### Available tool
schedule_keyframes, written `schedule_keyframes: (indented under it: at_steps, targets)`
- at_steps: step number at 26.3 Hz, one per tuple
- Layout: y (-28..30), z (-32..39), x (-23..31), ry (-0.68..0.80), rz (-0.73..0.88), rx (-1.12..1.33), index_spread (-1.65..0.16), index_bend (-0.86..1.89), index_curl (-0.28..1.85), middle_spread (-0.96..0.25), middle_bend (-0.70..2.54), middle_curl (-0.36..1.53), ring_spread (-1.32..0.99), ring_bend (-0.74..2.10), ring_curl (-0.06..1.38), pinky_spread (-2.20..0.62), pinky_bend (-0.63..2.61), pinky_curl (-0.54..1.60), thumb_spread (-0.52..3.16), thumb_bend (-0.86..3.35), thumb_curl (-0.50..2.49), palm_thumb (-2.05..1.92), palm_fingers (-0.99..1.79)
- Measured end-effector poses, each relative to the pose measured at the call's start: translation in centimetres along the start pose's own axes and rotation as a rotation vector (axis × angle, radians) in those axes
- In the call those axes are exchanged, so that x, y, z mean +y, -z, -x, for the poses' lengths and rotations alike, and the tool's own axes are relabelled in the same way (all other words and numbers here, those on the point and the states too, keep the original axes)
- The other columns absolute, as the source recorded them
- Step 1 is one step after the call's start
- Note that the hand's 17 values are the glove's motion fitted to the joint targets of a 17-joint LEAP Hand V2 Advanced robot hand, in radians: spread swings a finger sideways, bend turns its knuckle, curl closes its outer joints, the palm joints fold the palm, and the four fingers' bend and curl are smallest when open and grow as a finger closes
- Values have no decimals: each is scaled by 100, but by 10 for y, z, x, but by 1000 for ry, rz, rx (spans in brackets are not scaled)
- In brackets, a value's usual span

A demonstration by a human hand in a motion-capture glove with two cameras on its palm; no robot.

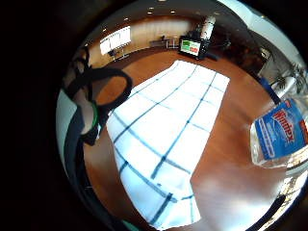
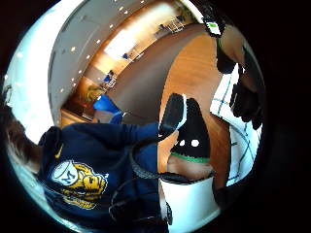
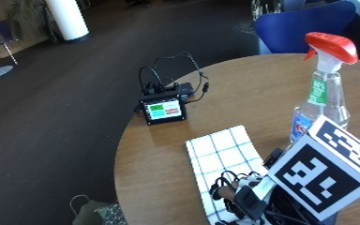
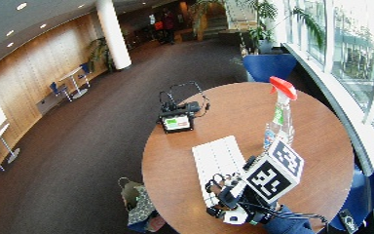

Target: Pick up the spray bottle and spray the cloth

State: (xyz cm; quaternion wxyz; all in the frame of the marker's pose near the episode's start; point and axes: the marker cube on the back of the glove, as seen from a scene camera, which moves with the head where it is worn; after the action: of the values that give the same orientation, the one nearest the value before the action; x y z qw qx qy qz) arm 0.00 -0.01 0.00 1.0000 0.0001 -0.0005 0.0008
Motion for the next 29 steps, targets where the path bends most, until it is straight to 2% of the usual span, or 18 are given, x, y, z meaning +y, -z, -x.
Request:
schedule_keyframes:
  at_steps: [2, 7, 12, 25, 29]
  targets:
    - [0, 0, 0, -1, -1, 1, -14, 5, 2, -5, 53, 13, -9, 65, 15, -18, 59, 14, 47, 31, 12, 47, 138]
    - [4, -2, -5, -1, -12, 12, -19, 8, 10, -7, 62, 23, -11, 75, 28, -24, 66, 26, 73, 32, 19, 52, 129]
    - [11, -2, -10, 6, -26, 24, -22, 10, 14, -8, 65, 29, -13, 77, 34, -27, 68, 32, 89, 30, 23, 54, 125]
    - [25, -11, -12, 12, -61, 91, -23, 10, 19, -9, 65, 38, -13, 77, 40, -29, 67, 38, 109, 23, 32, 57, 122]
    - [53, -9, -5, 12, -146, 216, -24, 11, 20, -9, 64, 39, -14, 77, 41, -29, 66, 39, 112, 24, 35, 62, 123]
